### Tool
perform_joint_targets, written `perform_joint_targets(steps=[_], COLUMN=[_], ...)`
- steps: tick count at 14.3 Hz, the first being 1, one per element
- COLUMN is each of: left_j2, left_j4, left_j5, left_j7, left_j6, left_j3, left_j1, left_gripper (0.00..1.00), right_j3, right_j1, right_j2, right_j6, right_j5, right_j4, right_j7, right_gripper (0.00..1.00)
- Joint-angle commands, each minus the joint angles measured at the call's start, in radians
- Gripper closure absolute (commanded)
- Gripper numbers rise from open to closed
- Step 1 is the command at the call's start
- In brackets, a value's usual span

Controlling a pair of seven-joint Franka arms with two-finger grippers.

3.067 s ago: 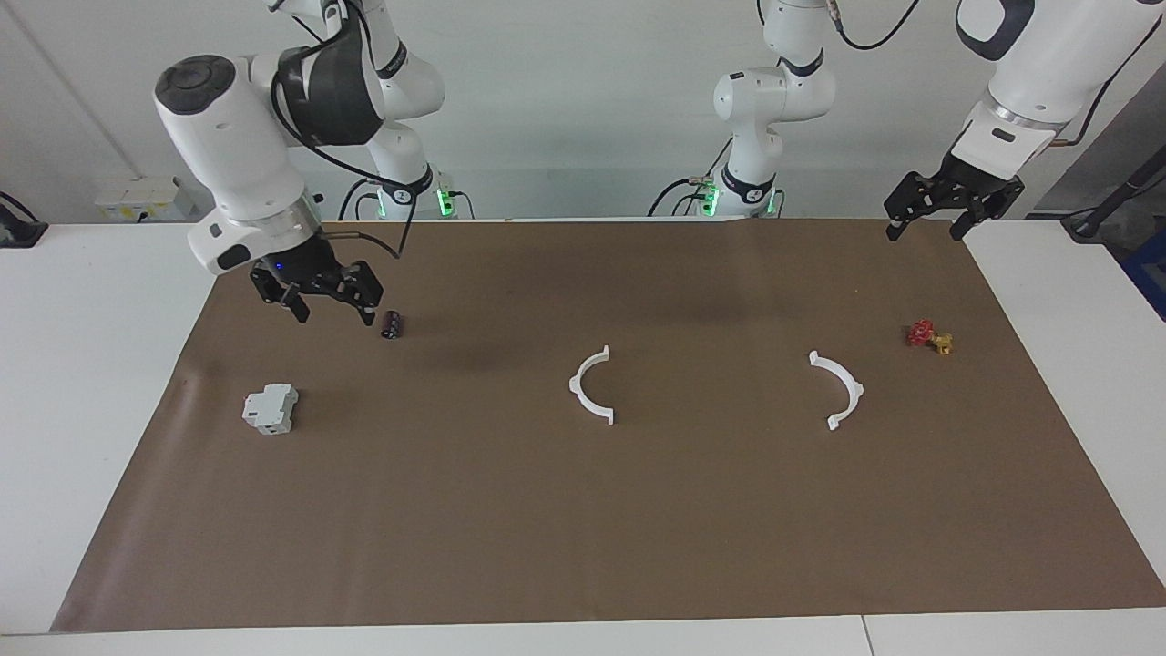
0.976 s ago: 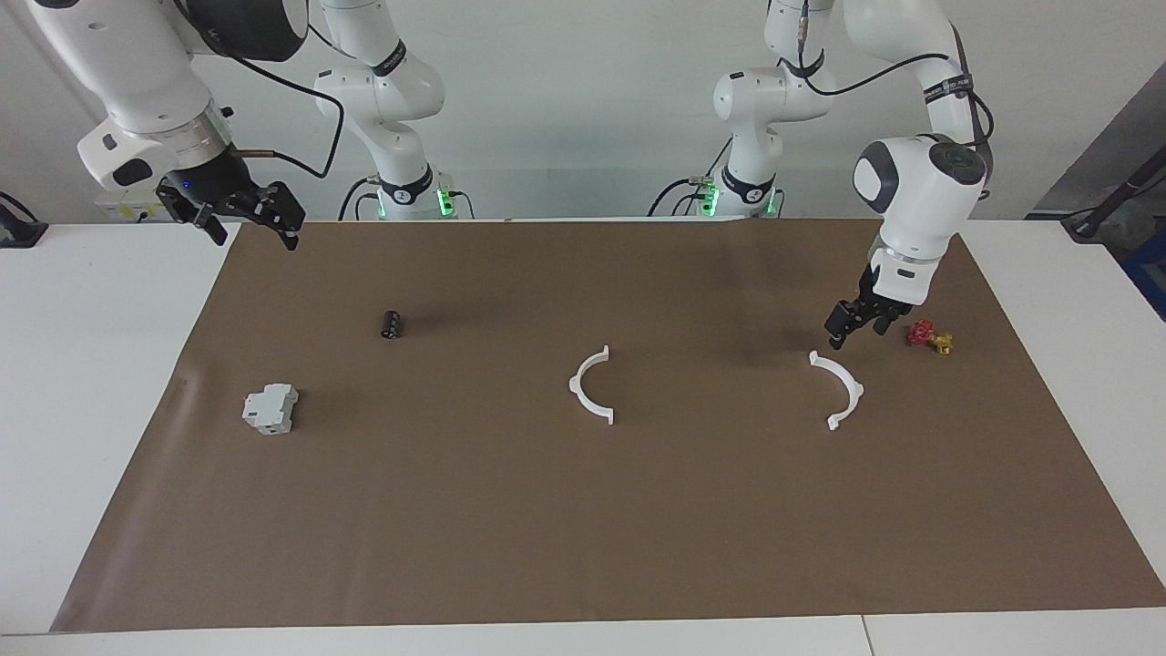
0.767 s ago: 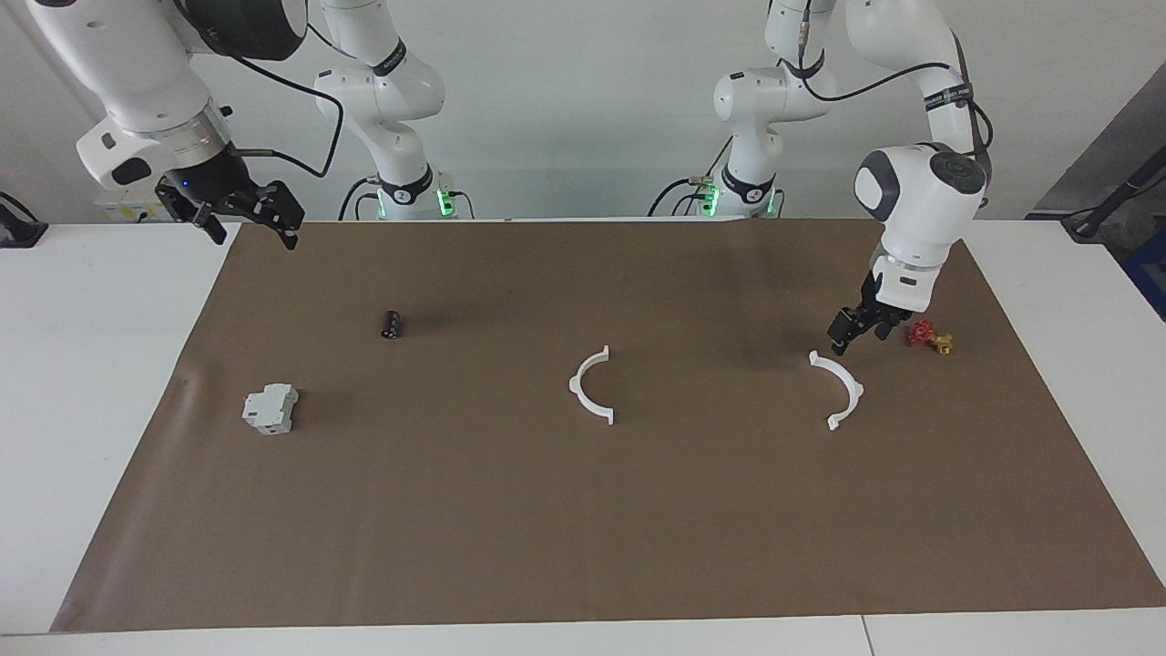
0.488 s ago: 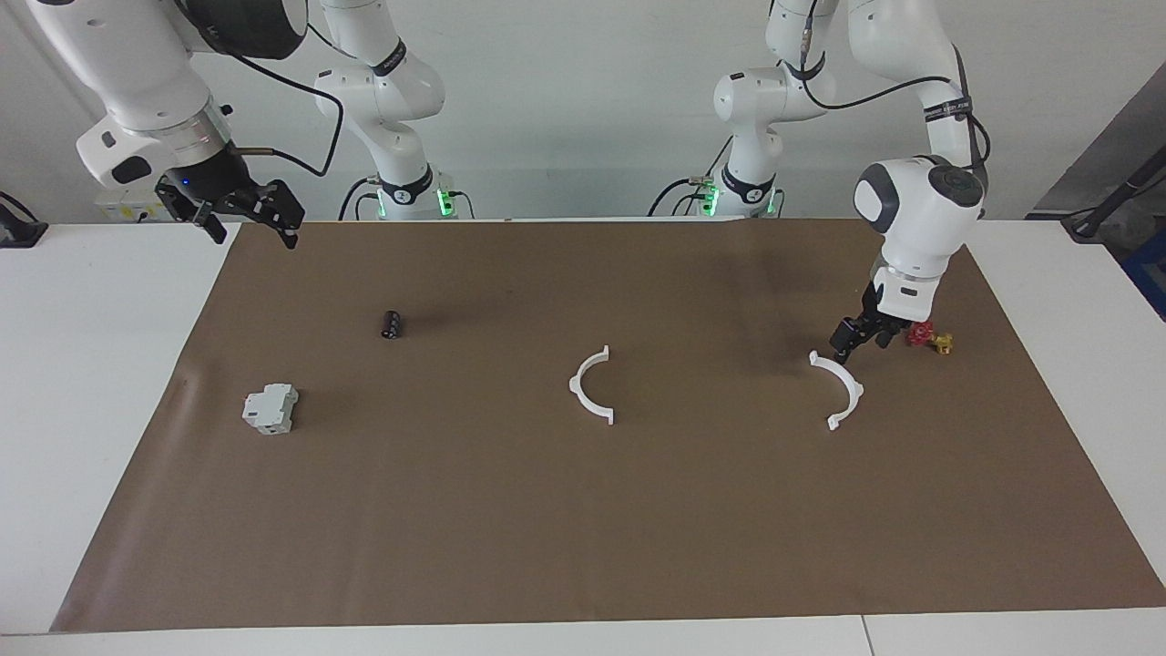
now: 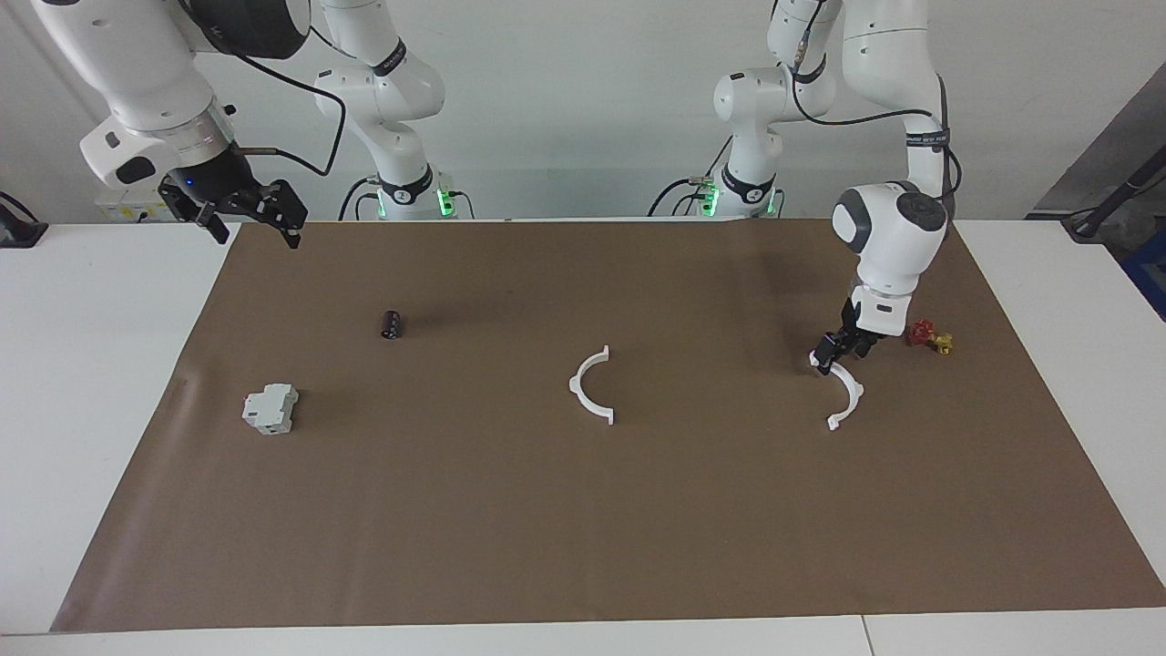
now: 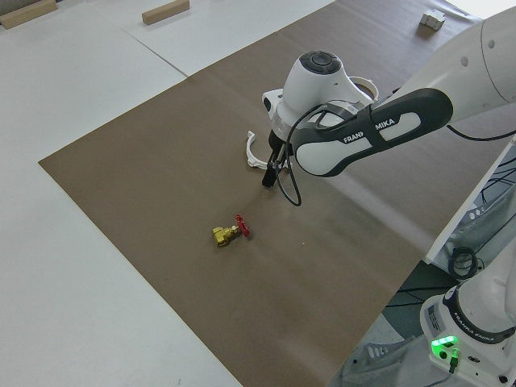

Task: Assemble drain pipe with both arms
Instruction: 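Grasp the clamp half with the left gripper and lift it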

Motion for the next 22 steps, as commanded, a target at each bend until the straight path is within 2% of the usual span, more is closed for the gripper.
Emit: perform_joint_targets(steps=[1,4,10,15,18,22], left_j2=[-0.012,-0.012,-0.014,0.009,0.009,0.006], left_j4=[-0.011,-0.001,0.008,0.092,0.082,0.062], left_j5=[0.018,0.018,0.019,0.056,0.071,0.071], left_j7=[-0.084,-0.087,-0.044,-0.018,0.045,0.037], left_j6=[0.019,0.014,0.008,-0.075,-0.064,-0.043], left_j3=[-0.001,-0.001,0.002,0.002,0.002,0.002], left_j1=[-0.029,-0.056,-0.042,-0.034,-0.005,0.009], left_gripper=[0.0,0.0,0.03,0.03,0.06,0.06], right_j3=[0.009,0.009,0.009,0.009,0.009,0.009], right_j1=[-0.01,-0.01,-0.01,-0.01,-0.01,-0.01], right_j2=[-0.024,-0.024,-0.024,-0.026,-0.024,-0.024], right_j6=[-0.007,-0.007,-0.007,-0.007,-0.007,-0.007], right_j5=[-0.006,-0.006,-0.006,-0.006,-0.006,-0.006], right_j4=[-0.025,-0.025,-0.025,-0.025,-0.025,-0.025], right_j7=[-0.027,-0.027,-0.027,-0.027,-0.027,-0.027], right_gripper=[0.0,0.0,0.0,0.0,0.0,0.0])
